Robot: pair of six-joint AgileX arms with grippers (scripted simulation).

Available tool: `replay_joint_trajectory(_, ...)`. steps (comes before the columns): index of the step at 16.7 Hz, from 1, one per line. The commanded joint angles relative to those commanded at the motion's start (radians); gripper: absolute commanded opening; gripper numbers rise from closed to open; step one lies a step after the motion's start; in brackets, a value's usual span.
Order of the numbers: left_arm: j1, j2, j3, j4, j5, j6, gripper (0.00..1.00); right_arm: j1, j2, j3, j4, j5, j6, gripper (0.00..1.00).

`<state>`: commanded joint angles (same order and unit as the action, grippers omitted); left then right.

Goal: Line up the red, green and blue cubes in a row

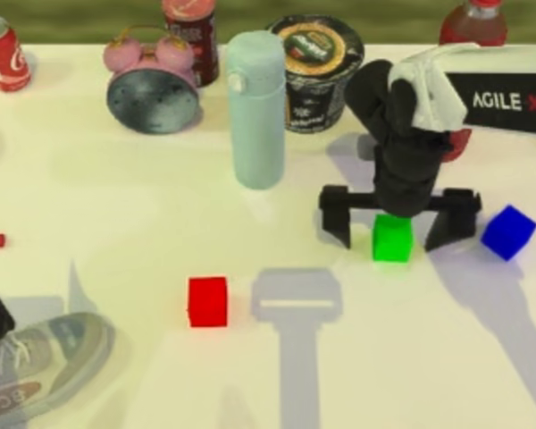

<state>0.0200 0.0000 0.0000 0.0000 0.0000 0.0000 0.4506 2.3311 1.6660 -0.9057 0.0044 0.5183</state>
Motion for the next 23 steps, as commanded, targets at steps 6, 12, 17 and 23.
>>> replay_joint_trajectory(6,0.000,0.000,0.000,0.000,0.000,0.000,1.00,0.000,0.000,0.000,0.000,0.000,0.000,0.47)
replay_joint_trajectory(12,0.000,0.000,0.000,0.000,0.000,0.000,1.00,0.000,0.000,0.000,0.000,0.000,0.000,0.02)
replay_joint_trajectory(17,0.000,0.000,0.000,0.000,0.000,0.000,1.00,0.000,0.000,0.000,0.000,0.000,0.000,0.00)
replay_joint_trajectory(23,0.000,0.000,0.000,0.000,0.000,0.000,1.00,-0.002,-0.019,0.015,-0.023,0.006,-0.002,0.00)
